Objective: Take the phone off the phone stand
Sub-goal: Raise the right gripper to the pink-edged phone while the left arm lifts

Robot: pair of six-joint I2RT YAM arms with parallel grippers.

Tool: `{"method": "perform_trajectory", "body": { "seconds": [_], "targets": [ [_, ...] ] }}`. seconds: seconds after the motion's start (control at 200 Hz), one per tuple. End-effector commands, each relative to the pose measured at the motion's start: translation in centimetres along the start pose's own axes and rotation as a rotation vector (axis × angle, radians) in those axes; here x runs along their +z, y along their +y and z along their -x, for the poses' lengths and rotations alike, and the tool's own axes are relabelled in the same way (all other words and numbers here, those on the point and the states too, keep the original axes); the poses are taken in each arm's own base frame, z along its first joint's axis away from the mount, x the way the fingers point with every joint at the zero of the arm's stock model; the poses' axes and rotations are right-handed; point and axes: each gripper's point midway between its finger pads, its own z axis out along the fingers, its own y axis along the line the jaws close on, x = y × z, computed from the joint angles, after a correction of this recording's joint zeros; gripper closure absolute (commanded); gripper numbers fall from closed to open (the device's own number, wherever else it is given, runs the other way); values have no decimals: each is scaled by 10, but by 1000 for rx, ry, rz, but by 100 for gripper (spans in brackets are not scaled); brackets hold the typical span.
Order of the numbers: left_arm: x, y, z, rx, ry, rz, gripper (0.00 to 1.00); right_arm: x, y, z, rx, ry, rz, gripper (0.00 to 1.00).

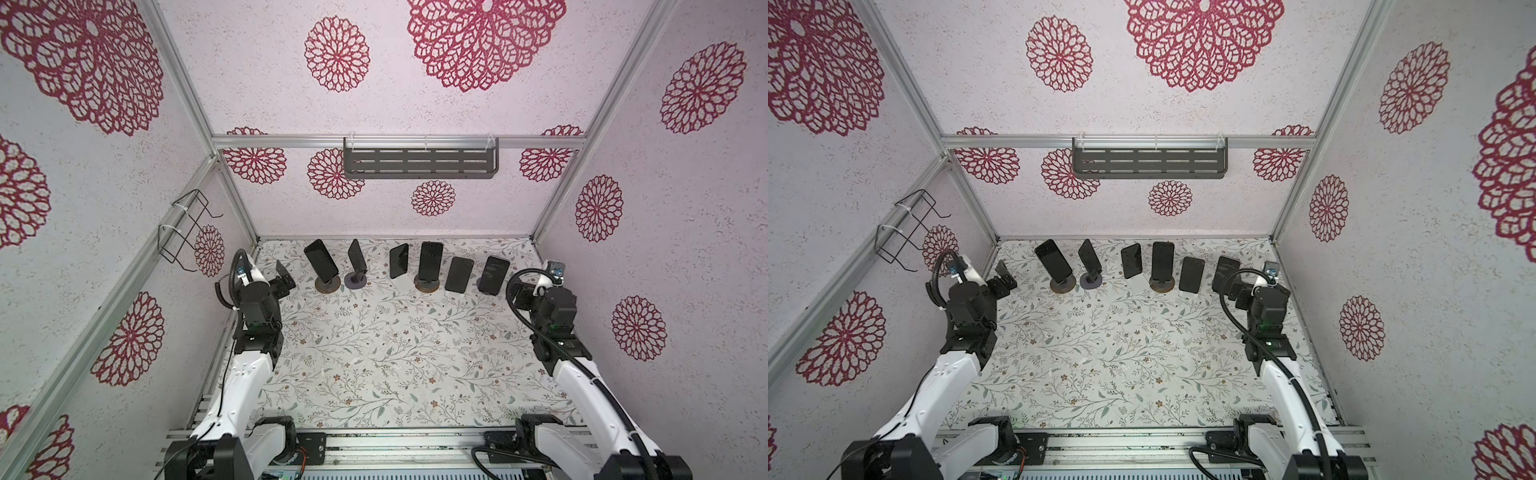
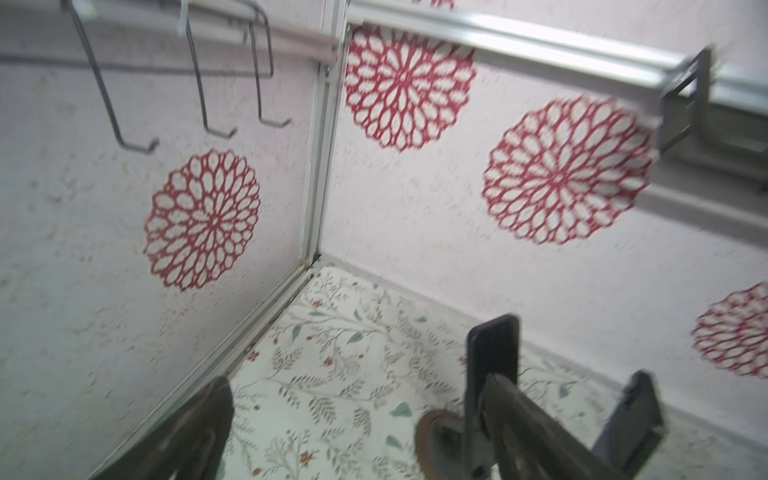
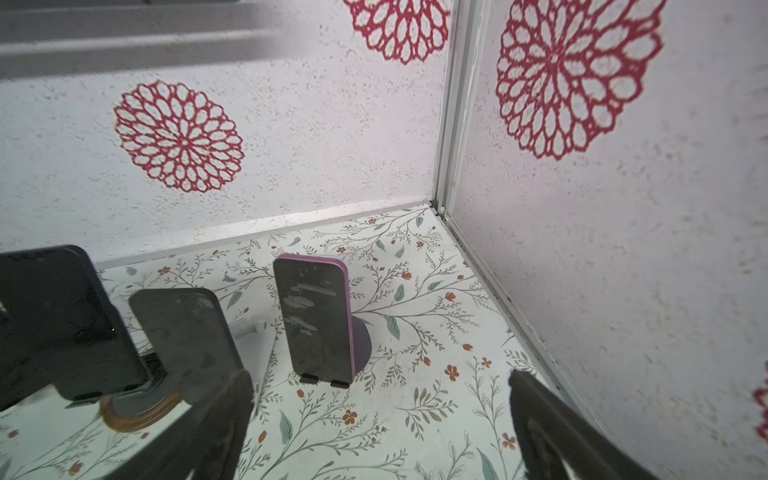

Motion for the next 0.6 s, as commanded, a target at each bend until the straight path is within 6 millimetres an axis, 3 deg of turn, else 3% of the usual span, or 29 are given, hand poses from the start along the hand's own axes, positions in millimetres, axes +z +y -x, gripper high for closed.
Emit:
{"method": "perform_trajectory", "body": {
  "seconds": [0.0,0.08,0.145,0.205,0.28,0.395,0.59],
  "targets": [
    [-6,-27,-28,-12,273,-103,3,-11,-2,-47,-70,349,47,1],
    [-14,-74,-29,-14,424,-337,3,-5,-11,-41,-59,454,50,1],
    [-27,-108,-34,-17,531,-521,2,0,-4,-32,-30,493,149,1],
    [-39,-129,-38,-27,601,-645,3,6,4,-22,-15,492,253,2],
    [-50,-146,-43,-37,675,-758,3,18,-2,-13,-9,490,305,2],
    [-55,-152,-56,5,779,-812,3,40,-1,-9,-5,499,440,9],
    [-54,-135,-87,90,813,-757,3,71,11,-16,-72,553,625,17]
  ]
}}
